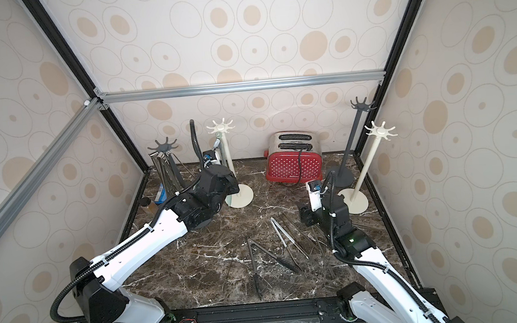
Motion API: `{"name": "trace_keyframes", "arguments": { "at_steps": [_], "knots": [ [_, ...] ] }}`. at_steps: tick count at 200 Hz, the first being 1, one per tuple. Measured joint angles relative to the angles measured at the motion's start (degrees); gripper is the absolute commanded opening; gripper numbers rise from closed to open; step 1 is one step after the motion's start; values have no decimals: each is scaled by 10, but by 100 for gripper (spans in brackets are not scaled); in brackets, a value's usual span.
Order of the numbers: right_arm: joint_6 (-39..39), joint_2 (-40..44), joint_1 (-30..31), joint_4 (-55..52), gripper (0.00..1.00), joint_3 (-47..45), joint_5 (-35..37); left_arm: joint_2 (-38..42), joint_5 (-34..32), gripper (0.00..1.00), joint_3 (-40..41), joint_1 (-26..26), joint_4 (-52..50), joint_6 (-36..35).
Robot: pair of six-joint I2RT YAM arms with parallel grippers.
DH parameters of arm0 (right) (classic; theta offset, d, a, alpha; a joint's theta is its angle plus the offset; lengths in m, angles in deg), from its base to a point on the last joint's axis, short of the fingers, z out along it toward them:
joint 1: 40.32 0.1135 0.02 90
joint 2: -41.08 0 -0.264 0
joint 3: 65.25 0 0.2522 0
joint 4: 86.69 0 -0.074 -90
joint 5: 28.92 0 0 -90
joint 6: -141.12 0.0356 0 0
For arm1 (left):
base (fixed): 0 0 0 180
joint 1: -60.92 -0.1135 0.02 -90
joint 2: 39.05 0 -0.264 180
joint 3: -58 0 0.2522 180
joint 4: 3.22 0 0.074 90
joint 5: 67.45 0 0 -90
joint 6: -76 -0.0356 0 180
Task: Hang food tongs on kitchen utensil racks
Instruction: Hang the food tongs on the rack.
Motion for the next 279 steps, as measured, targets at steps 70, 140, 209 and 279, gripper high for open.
{"name": "trace_keyframes", "arguments": {
  "at_steps": [70,140,209,279],
  "knots": [
    [0,0,-1,0,70,-2,0,-18,6,4,0,-6,9,0],
    [0,-1,-3,0,71,-2,0,-20,11,18,-2,-7,8,-1],
    [0,-4,-3,0,71,-2,1,-27,21,26,-21,-9,4,-8],
    [1,-7,-4,4,71,-3,1,-27,21,41,-28,-10,-1,-21]
  ]
}}
